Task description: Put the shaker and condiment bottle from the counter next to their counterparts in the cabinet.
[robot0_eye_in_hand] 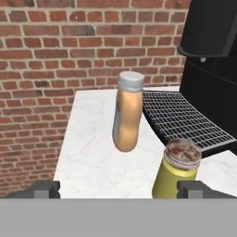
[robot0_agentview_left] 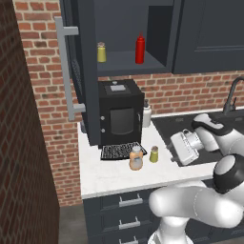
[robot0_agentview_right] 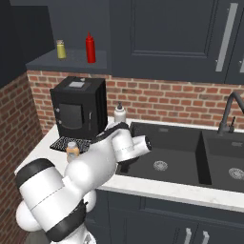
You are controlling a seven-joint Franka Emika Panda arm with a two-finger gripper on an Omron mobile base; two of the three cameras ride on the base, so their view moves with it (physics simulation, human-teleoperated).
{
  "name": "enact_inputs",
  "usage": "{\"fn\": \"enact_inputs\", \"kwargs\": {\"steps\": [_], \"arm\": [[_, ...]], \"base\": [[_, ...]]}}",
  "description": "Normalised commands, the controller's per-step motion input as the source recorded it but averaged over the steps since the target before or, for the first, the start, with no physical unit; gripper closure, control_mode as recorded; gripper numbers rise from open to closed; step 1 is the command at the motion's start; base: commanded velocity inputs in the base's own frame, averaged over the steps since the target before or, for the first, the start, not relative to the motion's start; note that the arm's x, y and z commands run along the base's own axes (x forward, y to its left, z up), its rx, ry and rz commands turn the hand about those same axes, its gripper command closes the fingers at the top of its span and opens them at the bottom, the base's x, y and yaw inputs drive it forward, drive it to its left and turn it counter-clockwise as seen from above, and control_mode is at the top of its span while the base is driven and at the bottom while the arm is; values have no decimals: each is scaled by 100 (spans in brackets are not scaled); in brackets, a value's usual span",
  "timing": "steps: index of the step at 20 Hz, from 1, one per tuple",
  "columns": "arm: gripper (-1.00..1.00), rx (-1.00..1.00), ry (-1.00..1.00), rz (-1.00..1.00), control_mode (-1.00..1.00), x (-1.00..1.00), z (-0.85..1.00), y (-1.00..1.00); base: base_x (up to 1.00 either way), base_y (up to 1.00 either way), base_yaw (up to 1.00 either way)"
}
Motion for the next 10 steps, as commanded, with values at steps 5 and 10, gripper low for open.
{"fn": "enact_inputs", "kwargs": {"steps": [5,10], "arm": [[-100,7,0,0,-100,22,-3,0],[-100,7,8,0,-100,28,0,0]], "base": [[0,0,0],[0,0,0]]}}
